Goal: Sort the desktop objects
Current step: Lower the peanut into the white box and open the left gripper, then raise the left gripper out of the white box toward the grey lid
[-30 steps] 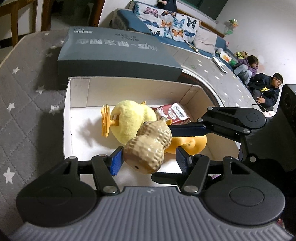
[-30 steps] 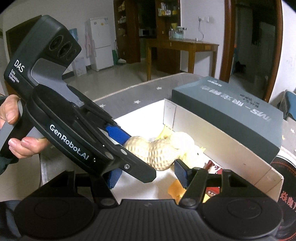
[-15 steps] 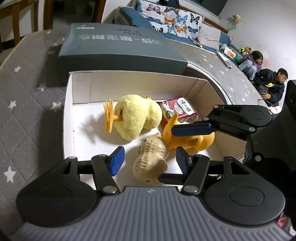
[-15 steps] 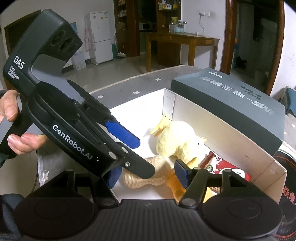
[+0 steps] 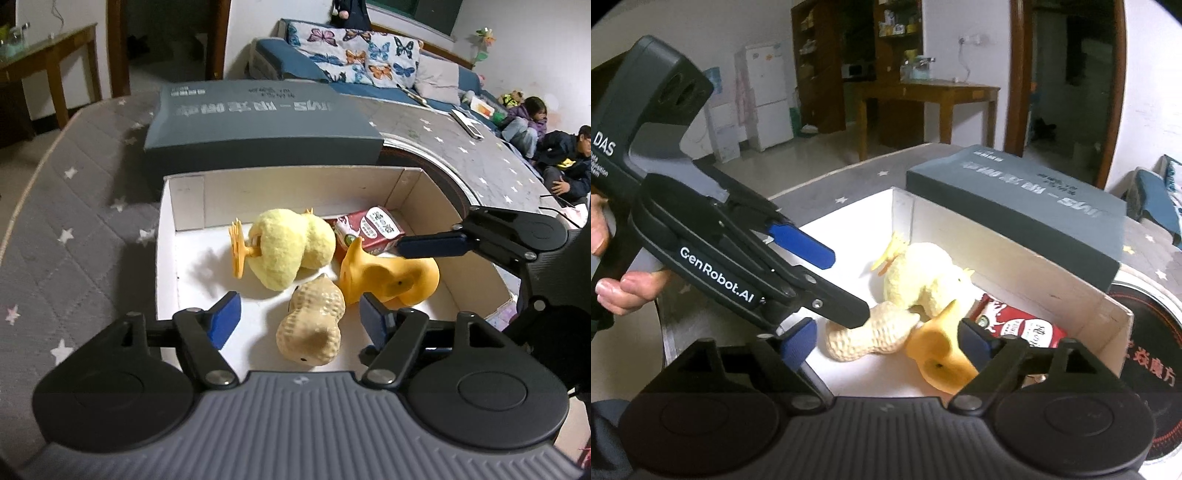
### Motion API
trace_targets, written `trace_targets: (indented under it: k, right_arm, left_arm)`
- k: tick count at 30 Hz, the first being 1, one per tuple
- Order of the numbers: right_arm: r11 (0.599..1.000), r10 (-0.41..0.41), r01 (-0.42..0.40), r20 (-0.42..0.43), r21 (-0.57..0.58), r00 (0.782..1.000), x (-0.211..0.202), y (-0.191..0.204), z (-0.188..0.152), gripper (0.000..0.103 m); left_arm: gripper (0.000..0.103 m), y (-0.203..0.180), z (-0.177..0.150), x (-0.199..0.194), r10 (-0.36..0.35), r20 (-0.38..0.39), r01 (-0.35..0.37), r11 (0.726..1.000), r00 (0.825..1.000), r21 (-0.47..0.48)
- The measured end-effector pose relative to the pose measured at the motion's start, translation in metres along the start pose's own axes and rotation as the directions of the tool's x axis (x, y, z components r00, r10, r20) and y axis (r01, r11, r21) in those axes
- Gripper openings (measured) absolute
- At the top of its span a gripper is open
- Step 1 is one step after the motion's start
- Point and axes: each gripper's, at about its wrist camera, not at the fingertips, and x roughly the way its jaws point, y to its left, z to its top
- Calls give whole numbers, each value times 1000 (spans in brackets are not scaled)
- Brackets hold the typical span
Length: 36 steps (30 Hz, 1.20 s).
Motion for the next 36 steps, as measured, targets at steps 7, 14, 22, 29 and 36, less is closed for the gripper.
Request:
trace_targets:
  k: [7, 14, 22, 29, 36]
  right_arm:
    - [998, -42, 39, 51, 56, 998, -14, -4, -5, 102]
    - [994, -58, 51, 77, 97, 995, -22, -6, -9, 103]
    - [990, -68, 54, 103, 130, 992, -31, -8, -11, 103]
    - [986, -88, 74, 96, 147, 991, -30, -10, -11, 103]
    - [982, -108, 92, 90, 163, 990, -30, -14, -9, 103]
  left_arm:
    - [91, -16, -1, -15, 98, 61, -101, 994, 993, 43]
    - [94, -21, 1, -21, 141, 81, -144, 989, 987, 26]
    - [102, -24, 3, -27, 182, 114, -186, 982, 977, 25]
    - [103, -27, 5, -22, 219, 109, -224, 974, 970, 32]
    - [103, -27, 8, -18, 246, 104, -250, 968, 964, 30]
